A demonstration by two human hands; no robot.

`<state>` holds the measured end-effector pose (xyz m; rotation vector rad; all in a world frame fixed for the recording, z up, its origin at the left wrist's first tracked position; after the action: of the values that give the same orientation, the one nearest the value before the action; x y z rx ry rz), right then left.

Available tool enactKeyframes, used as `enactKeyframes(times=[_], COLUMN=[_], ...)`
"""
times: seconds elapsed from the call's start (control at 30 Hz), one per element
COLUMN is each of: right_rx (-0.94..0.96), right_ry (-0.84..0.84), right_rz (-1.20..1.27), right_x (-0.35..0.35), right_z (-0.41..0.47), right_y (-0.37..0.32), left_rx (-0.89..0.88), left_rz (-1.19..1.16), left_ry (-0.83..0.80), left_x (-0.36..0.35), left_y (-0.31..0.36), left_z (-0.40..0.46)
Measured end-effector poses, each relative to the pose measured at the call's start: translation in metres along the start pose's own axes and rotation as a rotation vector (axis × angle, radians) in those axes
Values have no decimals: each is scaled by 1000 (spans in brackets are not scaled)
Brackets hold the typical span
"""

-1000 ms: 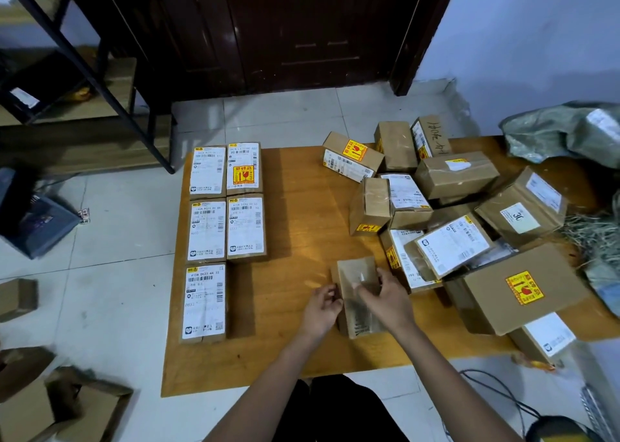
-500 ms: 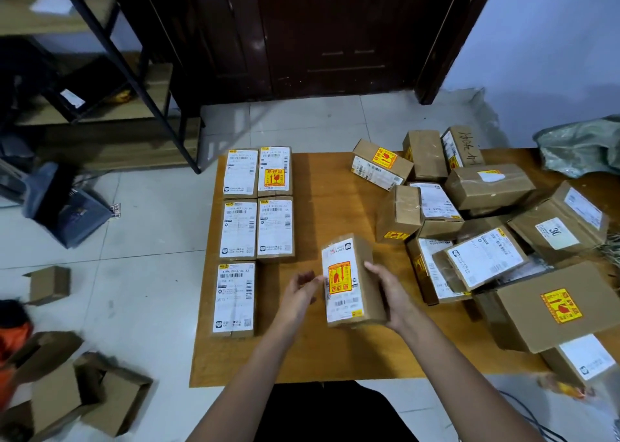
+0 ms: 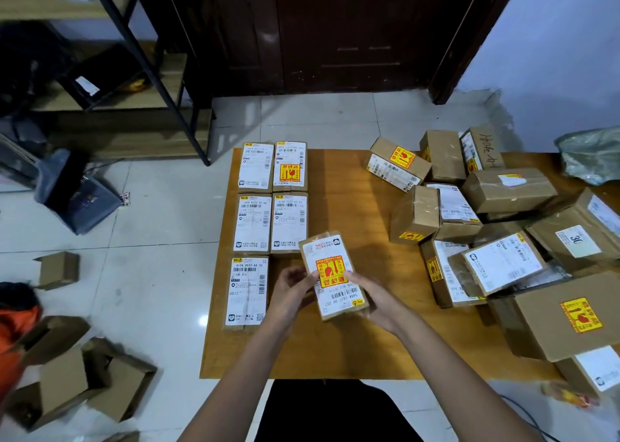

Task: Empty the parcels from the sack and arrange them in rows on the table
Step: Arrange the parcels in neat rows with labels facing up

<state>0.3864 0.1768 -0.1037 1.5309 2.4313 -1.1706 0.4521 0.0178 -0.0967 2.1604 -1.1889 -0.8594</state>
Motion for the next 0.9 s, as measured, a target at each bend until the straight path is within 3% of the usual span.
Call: enactKeyframes(times=[0.13, 0.27, 0.33, 0.43, 0.53, 0.67, 0.73, 0.9], right_rx=[-81, -145, -182, -224, -261, -287, -223, 108], right_ry=[46, -19, -126, -211, -271, -289, -247, 120], right_rz=[-230, -707, -913, -1152, -1273, -1316, -1224, -788], right_x=[3, 3, -8, -23, -37, -45, -41, -12], right_z=[0, -3, -4, -2, 4, 8, 7, -4], right_y=[-16, -57, -78, -104, -120, -128, -129, -114], left_rx=[-91, -288, -219, 25, 171, 213, 254, 237], left_rz=[216, 696, 924, 1228, 1421, 1339, 1232, 662], left_ry=[83, 106, -86, -479, -666, -669, -621, -300], left_x=[6, 15, 6, -12, -24, -19, -5, 32], left_y=[22, 73, 94, 106, 107, 104, 96, 63], left_z=[-5, -4, 0, 6, 10, 17, 18, 6])
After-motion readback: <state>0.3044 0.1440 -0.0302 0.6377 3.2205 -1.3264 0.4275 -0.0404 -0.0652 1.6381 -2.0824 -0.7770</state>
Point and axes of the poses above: each hand's wrist, its own z-axis towards the middle knuckle, its own x-axis out of the back of the hand, y = z × x, the point moved 5 cm from there along z, towards the middle knuckle, and after that the axes turned 11 degrees about -y, right-handed, at the moved point
